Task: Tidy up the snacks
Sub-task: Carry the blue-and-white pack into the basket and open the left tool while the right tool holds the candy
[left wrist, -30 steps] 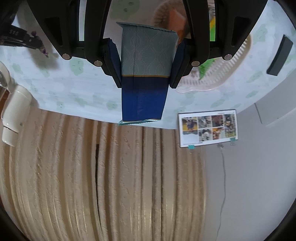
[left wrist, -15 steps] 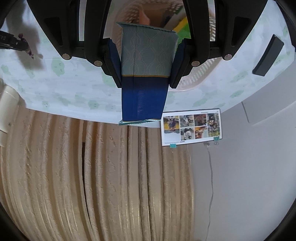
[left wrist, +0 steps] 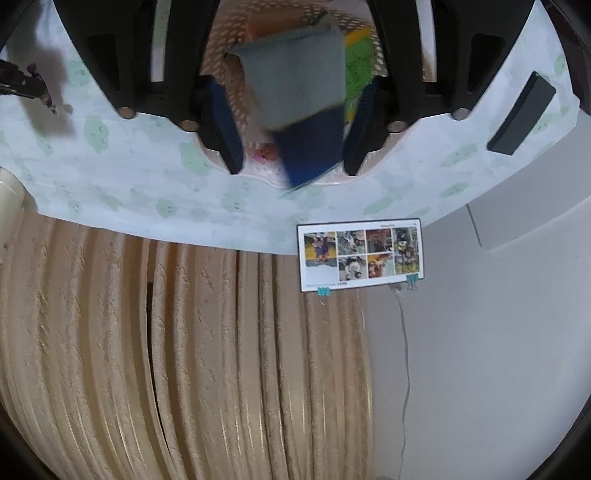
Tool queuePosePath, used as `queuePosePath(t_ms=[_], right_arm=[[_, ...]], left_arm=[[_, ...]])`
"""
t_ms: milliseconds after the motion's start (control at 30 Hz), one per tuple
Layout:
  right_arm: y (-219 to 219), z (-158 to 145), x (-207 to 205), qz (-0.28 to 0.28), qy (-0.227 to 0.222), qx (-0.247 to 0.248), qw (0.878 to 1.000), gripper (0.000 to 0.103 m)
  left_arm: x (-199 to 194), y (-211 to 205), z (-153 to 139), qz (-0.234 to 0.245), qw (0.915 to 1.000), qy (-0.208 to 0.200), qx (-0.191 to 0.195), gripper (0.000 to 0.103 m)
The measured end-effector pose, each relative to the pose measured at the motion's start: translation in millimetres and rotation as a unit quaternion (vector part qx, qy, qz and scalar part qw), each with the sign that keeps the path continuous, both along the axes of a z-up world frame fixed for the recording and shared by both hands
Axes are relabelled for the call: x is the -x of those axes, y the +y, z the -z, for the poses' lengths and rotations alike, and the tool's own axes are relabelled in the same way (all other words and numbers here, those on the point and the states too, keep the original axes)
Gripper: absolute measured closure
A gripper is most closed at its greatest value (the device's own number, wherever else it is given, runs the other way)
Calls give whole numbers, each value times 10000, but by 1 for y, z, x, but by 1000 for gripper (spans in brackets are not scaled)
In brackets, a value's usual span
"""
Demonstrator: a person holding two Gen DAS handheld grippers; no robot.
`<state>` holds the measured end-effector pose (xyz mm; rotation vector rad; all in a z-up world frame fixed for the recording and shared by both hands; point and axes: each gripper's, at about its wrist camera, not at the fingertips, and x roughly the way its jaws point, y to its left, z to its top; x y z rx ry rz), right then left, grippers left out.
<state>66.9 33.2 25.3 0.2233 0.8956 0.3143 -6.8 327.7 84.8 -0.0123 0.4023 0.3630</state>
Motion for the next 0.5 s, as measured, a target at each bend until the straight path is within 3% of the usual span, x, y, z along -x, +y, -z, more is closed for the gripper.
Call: queuePosePath(t_ms=[500], right_arm=[[36,-24,9,-380,-177,-385,9984,88]], left_arm=[[0,3,-1,69,9999,10,92,36]])
